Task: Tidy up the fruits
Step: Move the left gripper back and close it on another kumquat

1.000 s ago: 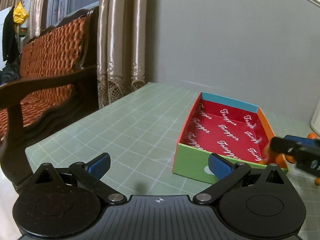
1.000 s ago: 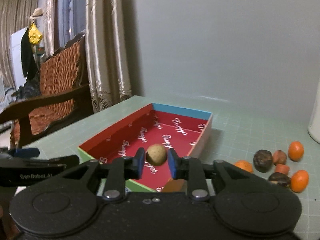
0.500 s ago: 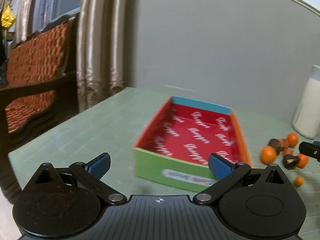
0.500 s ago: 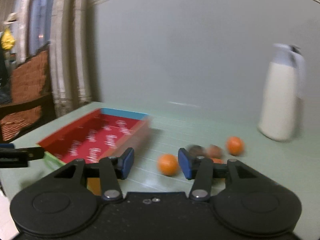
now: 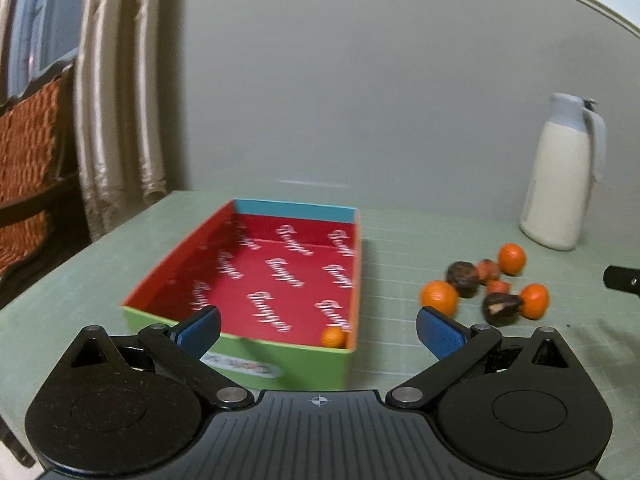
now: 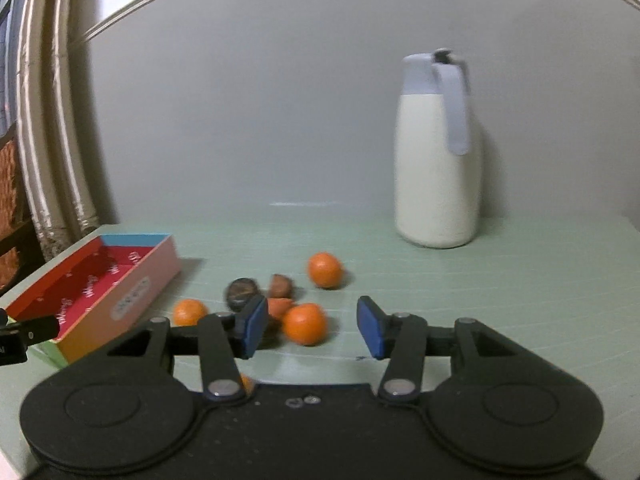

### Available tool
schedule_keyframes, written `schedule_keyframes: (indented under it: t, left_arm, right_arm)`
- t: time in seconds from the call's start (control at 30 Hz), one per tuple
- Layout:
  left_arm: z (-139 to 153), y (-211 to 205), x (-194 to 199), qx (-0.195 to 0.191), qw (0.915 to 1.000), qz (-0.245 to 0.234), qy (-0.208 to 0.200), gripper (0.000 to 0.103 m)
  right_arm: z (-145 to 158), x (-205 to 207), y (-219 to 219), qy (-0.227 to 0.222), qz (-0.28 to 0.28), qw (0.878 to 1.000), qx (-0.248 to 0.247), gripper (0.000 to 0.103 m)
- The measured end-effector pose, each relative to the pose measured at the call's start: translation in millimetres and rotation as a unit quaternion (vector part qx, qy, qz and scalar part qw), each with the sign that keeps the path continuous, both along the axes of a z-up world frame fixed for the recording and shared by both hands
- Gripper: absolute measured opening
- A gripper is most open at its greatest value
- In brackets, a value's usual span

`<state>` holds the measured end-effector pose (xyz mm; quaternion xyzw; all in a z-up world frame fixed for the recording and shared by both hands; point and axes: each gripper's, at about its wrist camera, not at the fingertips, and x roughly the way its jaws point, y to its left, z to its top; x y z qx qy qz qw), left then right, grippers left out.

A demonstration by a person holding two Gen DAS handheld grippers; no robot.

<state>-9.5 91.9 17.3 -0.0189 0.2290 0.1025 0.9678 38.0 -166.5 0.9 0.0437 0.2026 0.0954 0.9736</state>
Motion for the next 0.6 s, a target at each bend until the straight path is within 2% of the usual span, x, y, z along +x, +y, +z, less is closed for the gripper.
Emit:
schedule_keyframes:
  t: [0.27,0.6]
  left_arm:
    - [-5,-38,11,0.017,0.9991,-0.036,0.011,0.103]
    - [-10,-66,19,0.011,0.9981,-0.057,0.018,0.103]
  right_arm:
    - [-4,-5,-39,0.003,-0.038,0.999,0.000,0.049]
    - [-9,-8,-59,0.005,-0.055,0.998,0.003,0.049]
